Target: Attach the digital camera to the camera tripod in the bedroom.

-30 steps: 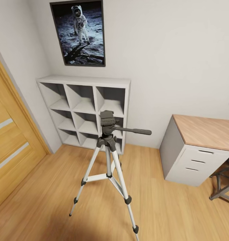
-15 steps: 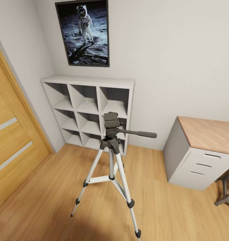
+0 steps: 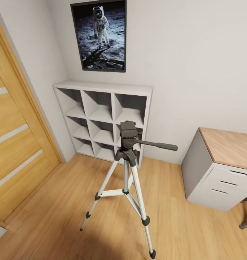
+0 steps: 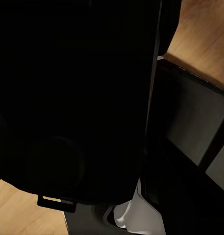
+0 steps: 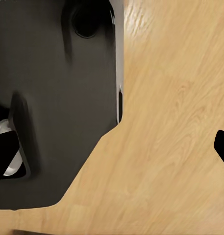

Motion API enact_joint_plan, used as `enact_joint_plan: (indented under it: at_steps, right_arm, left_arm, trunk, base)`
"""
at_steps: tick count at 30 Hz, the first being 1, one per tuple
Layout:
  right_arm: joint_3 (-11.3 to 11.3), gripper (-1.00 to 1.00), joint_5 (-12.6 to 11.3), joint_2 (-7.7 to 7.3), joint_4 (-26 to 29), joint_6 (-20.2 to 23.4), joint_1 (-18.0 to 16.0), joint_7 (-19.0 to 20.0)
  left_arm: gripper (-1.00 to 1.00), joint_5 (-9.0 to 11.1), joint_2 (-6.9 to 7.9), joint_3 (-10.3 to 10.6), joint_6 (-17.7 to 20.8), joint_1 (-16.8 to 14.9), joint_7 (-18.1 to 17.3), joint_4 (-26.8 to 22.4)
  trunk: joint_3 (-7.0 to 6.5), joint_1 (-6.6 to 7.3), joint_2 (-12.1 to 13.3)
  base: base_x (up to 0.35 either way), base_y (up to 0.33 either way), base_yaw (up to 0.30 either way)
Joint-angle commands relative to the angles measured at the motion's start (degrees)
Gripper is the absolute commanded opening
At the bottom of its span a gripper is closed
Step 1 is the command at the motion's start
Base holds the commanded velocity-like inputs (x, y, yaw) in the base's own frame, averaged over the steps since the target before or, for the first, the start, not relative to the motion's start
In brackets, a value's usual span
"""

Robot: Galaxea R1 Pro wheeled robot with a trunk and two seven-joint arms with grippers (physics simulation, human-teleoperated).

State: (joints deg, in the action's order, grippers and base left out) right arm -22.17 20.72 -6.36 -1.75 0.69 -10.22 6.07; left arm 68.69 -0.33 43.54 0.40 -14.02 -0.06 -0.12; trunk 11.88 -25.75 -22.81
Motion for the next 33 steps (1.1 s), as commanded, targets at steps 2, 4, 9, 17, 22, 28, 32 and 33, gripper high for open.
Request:
enact_joint_plan:
  at_steps: [2, 4, 9, 17, 22, 28, 32, 33]
  right_arm:
    - [-0.4, 1.0, 0.5, -0.05, -0.1, 0.0, -0.1, 0.3]
    - [-0.4, 1.0, 0.5, -0.05, -0.1, 0.0, -0.1, 0.4]
    - [-0.4, 1.0, 0.5, -0.06, -0.1, 0.0, -0.1, 0.5]
    - [-0.4, 1.0, 0.5, -0.06, -0.1, -0.1, -0.1, 0.6]
    - [-0.6, 1.0, 0.3, 0.01, -0.1, 0.5, -0.1, 0.1]
    - [-0.6, 1.0, 0.4, 0.03, -0.1, 0.5, -0.1, 0.0]
    - [-0.5, 1.0, 0.4, 0.03, -0.1, 0.2, -0.1, 0.0]
    - [-0.5, 1.0, 0.4, 0.0, -0.1, 0.1, -0.1, 0.0]
  left_arm:
    - [-1.0, 0.5, -0.01, 0.5, 0.0, 0.0, -0.2, 0.0]
    - [-1.0, 0.5, -0.02, 0.5, 0.0, 0.0, -0.2, 0.0]
    - [-1.0, 0.5, -0.02, 0.5, 0.0, 0.0, -0.3, 0.0]
    - [-1.0, 0.5, -0.02, 0.5, 0.0, 0.0, -0.3, 0.1]
    - [-1.0, 0.5, -0.02, 0.5, 0.0, 0.0, -0.3, 0.1]
    - [-1.0, 0.5, -0.02, 0.5, 0.0, 0.0, -0.3, 0.1]
    - [-1.0, 0.5, -0.02, 0.4, 0.0, 0.0, -0.2, 0.1]
    - [-1.0, 0.5, -0.02, 0.5, 0.0, 0.0, -0.3, 0.1]
  trunk:
    - [0.1, -0.03, -0.1]
    - [0.1, -0.03, -0.1]
    - [0.1, -0.03, -0.1]
    - [0.1, -0.03, -0.1]
    - [0.1, -0.03, -0.1]
    - [0.1, -0.03, -0.1]
    - [0.1, -0.03, -0.1]
    - [0.1, -0.03, -0.1]
  base:
    - [0.0, -0.055, 0.011]
    - [0.0, -0.155, 0.005]
    - [0.0, -0.247, 0.001]
    - [0.0, -0.216, 0.0]
    - [0.0, -0.041, 0.003]
    - [0.0, -0.008, 0.147]
    - [0.0, -0.001, 0.08]
    - [0.0, 0.0, 0.028]
